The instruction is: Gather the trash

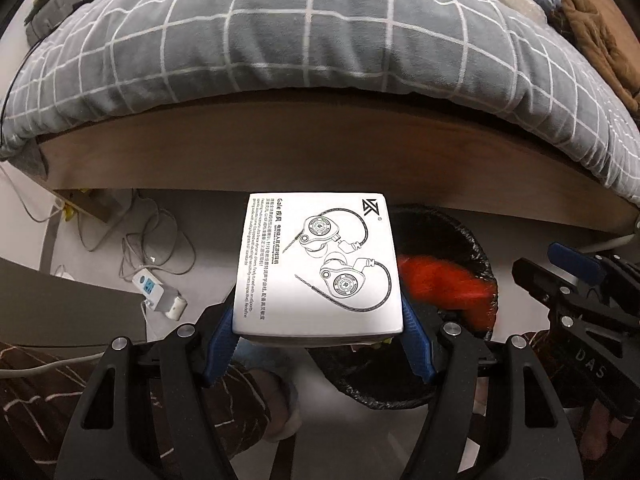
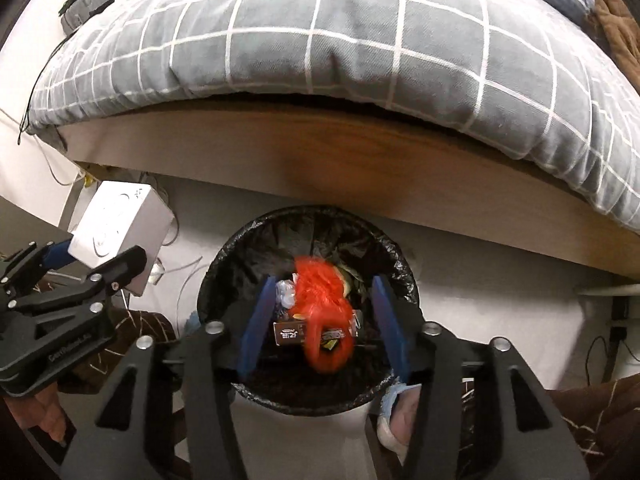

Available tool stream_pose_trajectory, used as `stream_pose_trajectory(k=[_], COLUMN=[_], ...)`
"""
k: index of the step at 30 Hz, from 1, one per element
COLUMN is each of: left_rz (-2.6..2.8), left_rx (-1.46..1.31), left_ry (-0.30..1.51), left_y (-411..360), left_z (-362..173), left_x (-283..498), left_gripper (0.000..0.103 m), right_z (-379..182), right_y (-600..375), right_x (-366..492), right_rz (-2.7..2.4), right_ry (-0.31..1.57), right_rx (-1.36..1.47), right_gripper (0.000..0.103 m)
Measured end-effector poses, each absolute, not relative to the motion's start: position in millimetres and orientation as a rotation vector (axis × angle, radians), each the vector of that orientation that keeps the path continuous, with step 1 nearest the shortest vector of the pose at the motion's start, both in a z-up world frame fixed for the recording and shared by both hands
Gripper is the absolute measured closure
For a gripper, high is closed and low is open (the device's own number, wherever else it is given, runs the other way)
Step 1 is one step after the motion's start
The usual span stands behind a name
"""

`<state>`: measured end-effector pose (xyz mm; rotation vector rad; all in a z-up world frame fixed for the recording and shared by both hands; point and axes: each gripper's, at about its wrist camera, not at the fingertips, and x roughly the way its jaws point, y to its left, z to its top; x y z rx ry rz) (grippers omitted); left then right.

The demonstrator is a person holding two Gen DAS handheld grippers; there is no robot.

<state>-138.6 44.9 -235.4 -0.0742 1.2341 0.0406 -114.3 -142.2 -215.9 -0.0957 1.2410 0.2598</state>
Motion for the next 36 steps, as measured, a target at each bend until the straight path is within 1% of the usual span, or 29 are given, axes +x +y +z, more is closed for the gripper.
stream_pose_trajectory(k=[2,3,5,6,8,11,15,19,24,25,27,33,36], left_rz=[0.025,0.020,0.004,-0.005,-0.023,-0.049,-0.088,-0.122,-0.131,-0.128,-0.124,-0.086,-0.075], left_rx=[-0.071,-0.071,-0.075,-0.069,-0.062,-0.058,-0.034,-0.022,-0.003,0.008,0.028,0.037,0.037], left_ry=[1.236,1.237,1.236,1.234,1.231,1.236,1.240,1.247,1.247,1.242,1.232,1.216,1.187], left_y=[41.1,38.5,30.2,25.2,16.4,4.8,-16.7,-34.5,-46.6,-48.3,-48.6,-44.0,-36.3], left_z=[-235.8,-235.1,-231.5,-230.3,-228.8,-230.3,-230.7,-232.4,-233.6,-233.4,-233.0,-229.0,-222.7], left_x=[-136.3,-136.2,-133.0,-131.2,-128.6,-124.8,-122.4,-119.7,-116.8,-116.8,-117.1,-116.1,-114.1], left_gripper=[0.035,0.035,0.035,0.035,0.035,0.035,0.035,0.035,0.034,0.032,0.023,0.011,0.008], right_z=[-214.1,-213.0,-210.9,-209.7,-208.5,-209.4,-208.6,-207.8,-200.8,-200.1,-200.3,-192.9,-183.6], right_y=[-145.7,-149.0,-157.3,-163.9,-175.3,-193.3,-220.6,-246.9,-256.8,-256.6,-256.0,-250.2,-246.3], right_x=[-113.3,-111.9,-111.4,-111.5,-110.9,-110.1,-111.4,-111.6,-111.4,-111.1,-109.3,-107.9,-106.8], right_rz=[0.251,0.245,0.220,0.203,0.181,0.135,0.066,0.010,-0.009,-0.012,-0.014,-0.012,-0.012], right_ry=[1.234,1.232,1.223,1.214,1.206,1.193,1.176,1.170,1.160,1.159,1.153,1.141,1.110], right_rx=[-0.098,-0.097,-0.097,-0.090,-0.074,-0.055,-0.035,-0.003,0.027,0.028,0.032,0.021,0.008], right_gripper=[0.040,0.038,0.026,0.025,0.017,0.011,0.008,0.008,0.008,0.008,0.008,0.008,0.008])
